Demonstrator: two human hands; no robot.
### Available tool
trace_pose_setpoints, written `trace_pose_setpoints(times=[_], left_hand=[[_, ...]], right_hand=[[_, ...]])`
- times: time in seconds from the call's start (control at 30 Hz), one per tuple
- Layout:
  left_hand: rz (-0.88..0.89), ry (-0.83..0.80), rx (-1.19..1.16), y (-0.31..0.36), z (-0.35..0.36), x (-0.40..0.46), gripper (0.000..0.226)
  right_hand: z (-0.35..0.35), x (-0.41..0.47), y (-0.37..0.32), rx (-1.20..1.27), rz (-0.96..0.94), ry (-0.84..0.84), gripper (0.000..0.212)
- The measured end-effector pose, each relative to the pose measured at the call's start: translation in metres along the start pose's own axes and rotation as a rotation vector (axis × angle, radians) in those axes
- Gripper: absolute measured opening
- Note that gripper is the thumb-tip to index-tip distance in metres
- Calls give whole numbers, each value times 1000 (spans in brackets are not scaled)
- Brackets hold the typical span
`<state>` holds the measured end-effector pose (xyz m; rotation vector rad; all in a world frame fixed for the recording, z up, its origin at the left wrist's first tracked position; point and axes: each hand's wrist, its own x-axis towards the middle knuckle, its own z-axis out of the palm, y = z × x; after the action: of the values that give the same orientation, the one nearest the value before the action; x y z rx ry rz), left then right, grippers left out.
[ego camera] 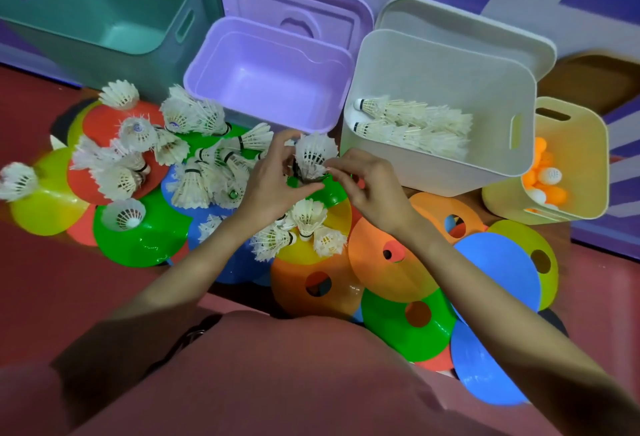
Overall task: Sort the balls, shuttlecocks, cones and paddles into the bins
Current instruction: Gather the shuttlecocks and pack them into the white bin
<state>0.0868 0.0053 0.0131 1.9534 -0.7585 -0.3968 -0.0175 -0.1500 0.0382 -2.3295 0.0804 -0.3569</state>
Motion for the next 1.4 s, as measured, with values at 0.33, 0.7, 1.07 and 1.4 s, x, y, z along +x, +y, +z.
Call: trace_pose_setpoints(times=[0.33, 0.7, 1.07, 1.4], left_hand=[[-136, 221, -54, -20, -21, -5, 74], [-129, 233, -24, -22, -24, -9, 67], [-87, 193, 63, -15, -31, -10, 64], [-42, 108, 135, -17, -31, -6, 66]], right_hand=[[23, 18, 34, -65, 145, -27, 36], [78, 50, 65, -463, 253, -252, 25], [67, 27, 66, -375, 37, -61, 16], [8, 1, -5, -35, -75, 593, 14]])
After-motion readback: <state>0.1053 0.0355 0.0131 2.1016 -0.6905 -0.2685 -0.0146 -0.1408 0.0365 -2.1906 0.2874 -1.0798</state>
